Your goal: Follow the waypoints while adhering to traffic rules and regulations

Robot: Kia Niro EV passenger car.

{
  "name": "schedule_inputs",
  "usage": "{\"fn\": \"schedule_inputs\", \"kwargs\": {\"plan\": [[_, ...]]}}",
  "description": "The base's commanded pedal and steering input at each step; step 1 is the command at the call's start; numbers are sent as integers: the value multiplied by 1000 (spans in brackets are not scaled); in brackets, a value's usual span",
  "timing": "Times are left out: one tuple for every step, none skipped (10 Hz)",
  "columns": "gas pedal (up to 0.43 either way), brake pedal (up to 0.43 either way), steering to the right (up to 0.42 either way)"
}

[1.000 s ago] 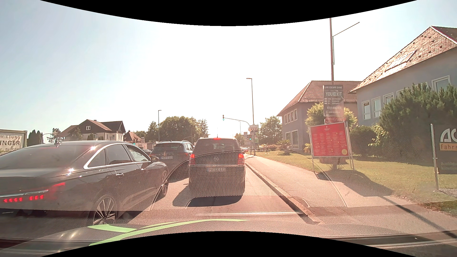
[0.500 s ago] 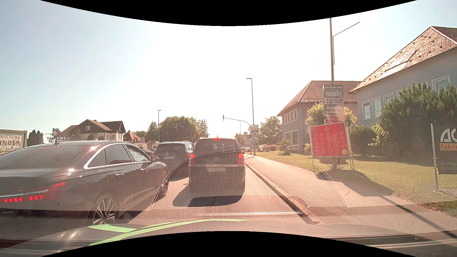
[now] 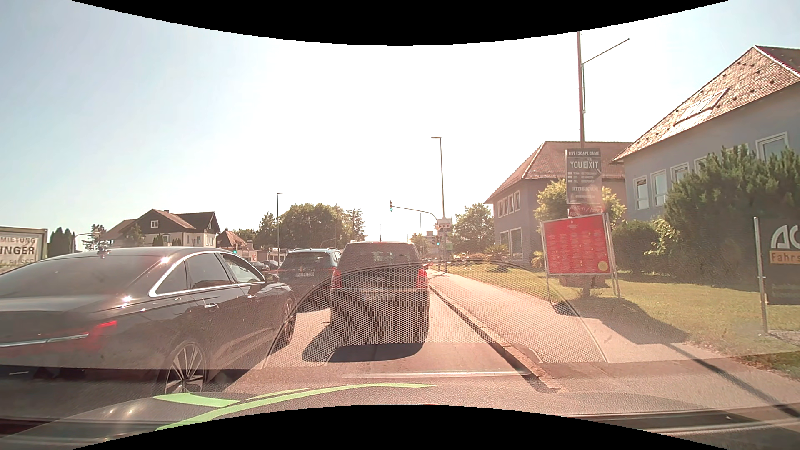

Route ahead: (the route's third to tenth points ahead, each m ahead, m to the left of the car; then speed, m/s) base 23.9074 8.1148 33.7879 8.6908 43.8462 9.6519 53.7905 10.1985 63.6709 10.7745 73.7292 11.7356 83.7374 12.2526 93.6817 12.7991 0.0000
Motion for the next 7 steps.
{"fn": "schedule_inputs", "kwargs": {"plan": [[0, 354, 8], [0, 354, 8], [0, 348, 8], [0, 293, 8], [0, 18, 8], [0, 0, 8], [0, 0, 8]]}}
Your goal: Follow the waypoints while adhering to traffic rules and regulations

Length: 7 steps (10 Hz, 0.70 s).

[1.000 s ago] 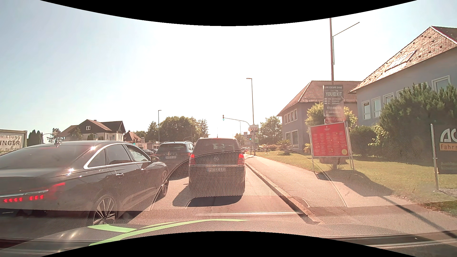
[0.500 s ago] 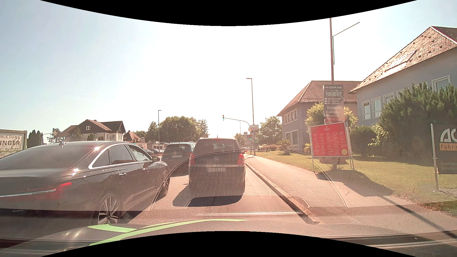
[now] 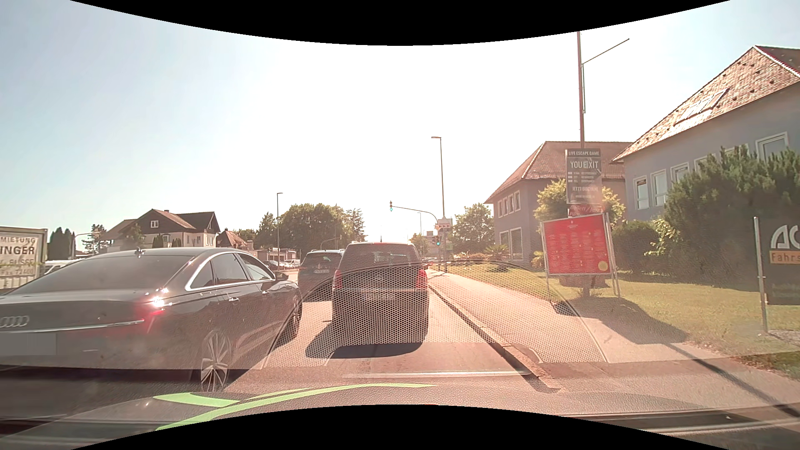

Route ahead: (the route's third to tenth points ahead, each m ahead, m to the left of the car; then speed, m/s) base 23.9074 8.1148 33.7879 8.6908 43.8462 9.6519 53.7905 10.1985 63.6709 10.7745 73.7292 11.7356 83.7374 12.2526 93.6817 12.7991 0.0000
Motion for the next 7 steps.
{"fn": "schedule_inputs", "kwargs": {"plan": [[0, 0, 7], [0, 0, 6], [0, 0, 6], [0, 0, 6], [87, 0, 6], [98, 0, 6], [98, 0, 6]]}}
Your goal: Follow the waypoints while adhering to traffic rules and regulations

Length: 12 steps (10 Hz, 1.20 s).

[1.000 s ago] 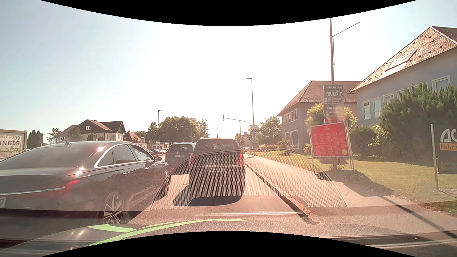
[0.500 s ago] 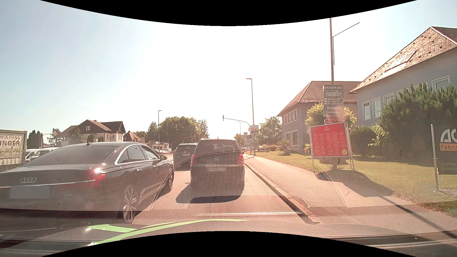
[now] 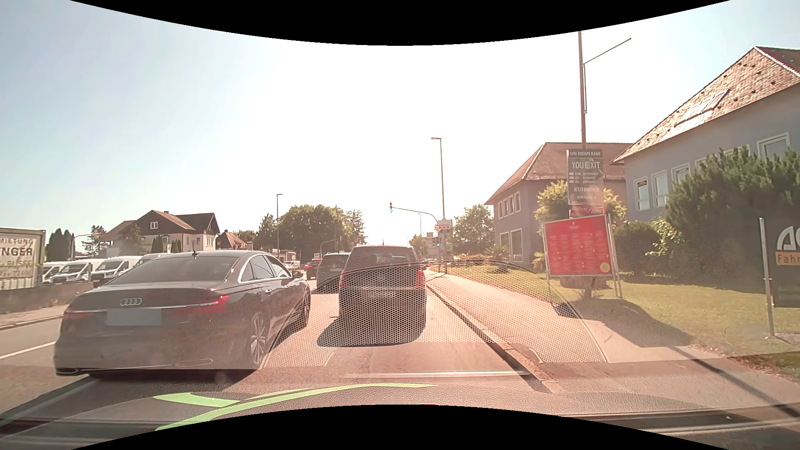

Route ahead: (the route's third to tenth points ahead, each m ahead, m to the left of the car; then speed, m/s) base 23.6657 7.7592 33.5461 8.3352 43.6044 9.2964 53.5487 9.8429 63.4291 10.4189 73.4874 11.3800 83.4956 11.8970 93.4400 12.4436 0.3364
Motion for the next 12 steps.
{"fn": "schedule_inputs", "kwargs": {"plan": [[110, 0, 6], [118, 0, 6], [138, 0, 6], [150, 0, 6], [150, 0, 6], [157, 0, 6], [157, 0, 6], [157, 0, 6], [157, 0, 5], [157, 0, 5], [157, 0, 5], [157, 0, 5]]}}
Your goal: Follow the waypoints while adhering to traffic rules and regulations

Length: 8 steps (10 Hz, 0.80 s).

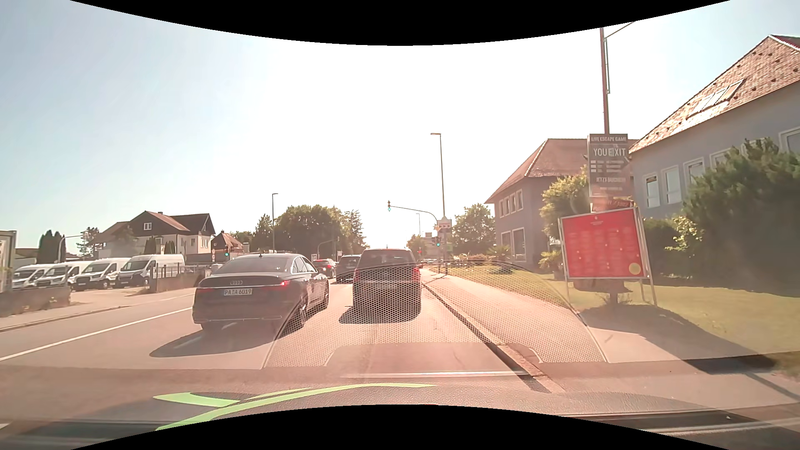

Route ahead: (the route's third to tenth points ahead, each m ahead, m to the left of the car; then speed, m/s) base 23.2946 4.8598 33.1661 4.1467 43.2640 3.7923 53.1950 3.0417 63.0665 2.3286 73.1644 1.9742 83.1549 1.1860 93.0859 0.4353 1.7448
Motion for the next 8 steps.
{"fn": "schedule_inputs", "kwargs": {"plan": [[157, 0, 5], [157, 0, 5], [157, 0, 5], [157, 0, 5], [157, 0, 5], [157, 0, 5], [157, 0, 5], [157, 0, 5]]}}
